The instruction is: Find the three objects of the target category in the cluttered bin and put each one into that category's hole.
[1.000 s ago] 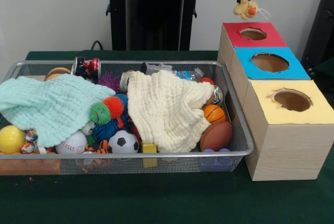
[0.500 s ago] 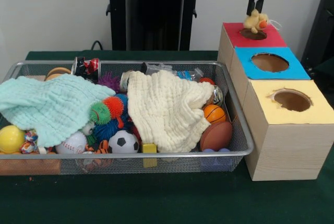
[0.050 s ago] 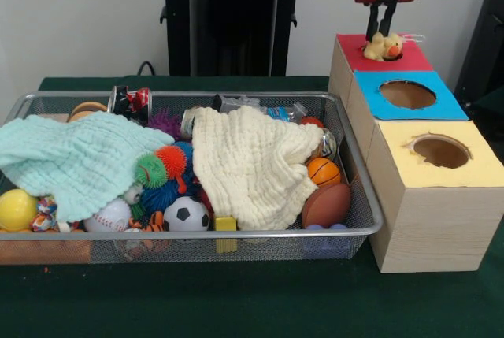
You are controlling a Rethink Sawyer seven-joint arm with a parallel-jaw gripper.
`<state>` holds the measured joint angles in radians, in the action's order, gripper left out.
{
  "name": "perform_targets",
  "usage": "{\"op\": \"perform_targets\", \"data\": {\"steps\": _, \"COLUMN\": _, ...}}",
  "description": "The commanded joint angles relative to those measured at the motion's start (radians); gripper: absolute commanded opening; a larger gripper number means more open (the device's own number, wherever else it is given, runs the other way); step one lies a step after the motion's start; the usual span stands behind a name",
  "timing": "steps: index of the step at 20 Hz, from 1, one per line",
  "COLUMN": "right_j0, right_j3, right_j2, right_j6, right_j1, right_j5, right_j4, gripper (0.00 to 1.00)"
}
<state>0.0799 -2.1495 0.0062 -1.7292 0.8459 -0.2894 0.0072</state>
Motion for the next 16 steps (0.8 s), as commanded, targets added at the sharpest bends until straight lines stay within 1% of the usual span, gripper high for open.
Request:
{"op": "perform_targets", "data": {"steps": 1, "right_j0": -0.028, "right_j3": 0.051, "right_j2": -0.009, "right_j6": -0.121, "right_j1": -0.089, "right_j5": 0.052, "right_j4": -0.042, "gripper": 1.0}}
{"op": "perform_targets", "data": {"steps": 5, "right_j0": -0.032, "right_j3": 0.061, "right_j2": -0.003, "right_j6": -0.134, "right_j1": -0.103, "right_j5": 0.073, "right_j4": -0.026, "gripper": 1.0}}
{"op": "perform_targets", "data": {"steps": 8, "right_j0": -0.033, "right_j3": 0.055, "right_j2": 0.005, "right_j6": -0.139, "right_j1": -0.077, "right_j5": 0.036, "right_j4": -0.012, "gripper": 1.0}}
{"op": "perform_targets", "data": {"steps": 9, "right_j0": -0.032, "right_j3": 0.052, "right_j2": 0.006, "right_j6": -0.132, "right_j1": -0.052, "right_j5": 0.0, "right_j4": -0.009, "gripper": 1.0}}
{"op": "perform_targets", "data": {"steps": 10, "right_j0": -0.038, "right_j3": 0.041, "right_j2": 0.014, "right_j6": -0.116, "right_j1": -0.009, "right_j5": -0.05, "right_j4": -0.007, "gripper": 1.0}}
{"op": "perform_targets", "data": {"steps": 12, "right_j0": -0.069, "right_j3": 0.024, "right_j2": 0.035, "right_j6": -0.064, "right_j1": 0.121, "right_j5": -0.208, "right_j4": 0.009, "gripper": 1.0}}
{"op": "perform_targets", "data": {"steps": 14, "right_j0": -0.115, "right_j3": 0.023, "right_j2": 0.059, "right_j6": -0.003, "right_j1": 0.219, "right_j5": -0.342, "right_j4": 0.023, "gripper": 1.0}}
{"op": "perform_targets", "data": {"steps": 15, "right_j0": -0.141, "right_j3": 0.027, "right_j2": 0.072, "right_j6": 0.034, "right_j1": 0.247, "right_j5": -0.384, "right_j4": 0.022, "gripper": 1.0}}
{"op": "perform_targets", "data": {"steps": 16, "right_j0": -0.17, "right_j3": 0.029, "right_j2": 0.085, "right_j6": 0.069, "right_j1": 0.257, "right_j5": -0.389, "right_j4": 0.013, "gripper": 1.0}}
